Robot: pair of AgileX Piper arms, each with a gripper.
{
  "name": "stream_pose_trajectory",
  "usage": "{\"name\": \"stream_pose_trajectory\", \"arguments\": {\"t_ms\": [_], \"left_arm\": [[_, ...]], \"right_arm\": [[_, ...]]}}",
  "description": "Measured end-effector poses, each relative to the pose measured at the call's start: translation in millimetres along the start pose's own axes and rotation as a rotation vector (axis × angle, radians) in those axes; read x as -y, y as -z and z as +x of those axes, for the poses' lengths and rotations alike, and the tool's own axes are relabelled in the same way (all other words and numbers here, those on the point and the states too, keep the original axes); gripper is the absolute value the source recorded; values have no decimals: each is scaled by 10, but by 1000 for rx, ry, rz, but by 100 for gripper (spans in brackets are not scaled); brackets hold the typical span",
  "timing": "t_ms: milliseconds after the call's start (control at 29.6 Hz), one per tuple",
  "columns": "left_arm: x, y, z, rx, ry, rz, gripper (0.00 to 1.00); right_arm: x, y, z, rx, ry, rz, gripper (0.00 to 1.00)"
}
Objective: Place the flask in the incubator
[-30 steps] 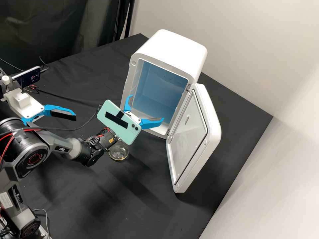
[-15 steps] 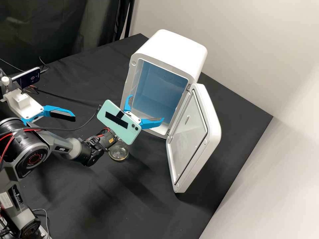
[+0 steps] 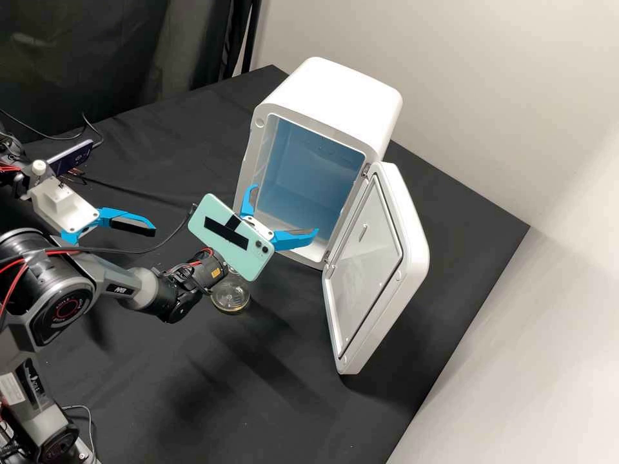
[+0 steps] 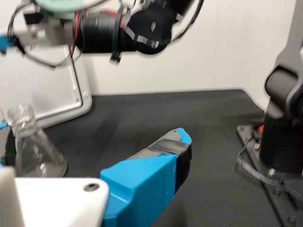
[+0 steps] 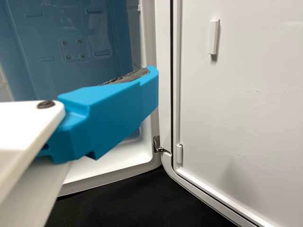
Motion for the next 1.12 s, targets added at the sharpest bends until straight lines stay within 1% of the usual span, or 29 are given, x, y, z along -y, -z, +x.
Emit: {"name": "stream_pose_trajectory", "arguments": {"t_ms": [68,135,203,237,304,474,541,575,676,812,846,913,1015,1049,1116], "left_arm": [[49,50,-17,-9,20,1,100],[84,106,-33,-24,32,-1,100],[105,165,-49,-45,36,-6,100],[113,200,-61,-57,39,-20,100],[121,239,-71,-64,37,-28,100],[132,311,-118,-83,32,-30,100],[150,328,-149,-83,37,-30,100],[153,336,-162,-81,35,-28,100],[182,373,-211,-85,46,-27,100],[209,445,-290,-107,53,-38,100],[213,460,-305,-113,52,-46,100],[215,496,-345,-126,49,-54,100],[221,530,-397,-133,48,-53,100],[229,539,-415,-137,51,-56,100],[233,557,-430,-140,54,-55,100]], "right_arm": [[0,0,0,0,0,0,100],[0,0,0,0,0,0,100],[0,0,0,0,0,0,100],[0,0,0,0,0,0,100],[0,0,0,0,0,0,100],[0,0,0,0,0,0,100],[0,0,0,0,0,0,100],[0,0,0,0,0,0,100],[0,0,0,0,0,0,100],[0,0,0,0,0,0,100],[0,0,0,0,0,0,100],[0,0,0,0,0,0,100],[0,0,0,0,0,0,100],[0,0,0,0,0,0,100],[0,0,0,0,0,0,100]]}}
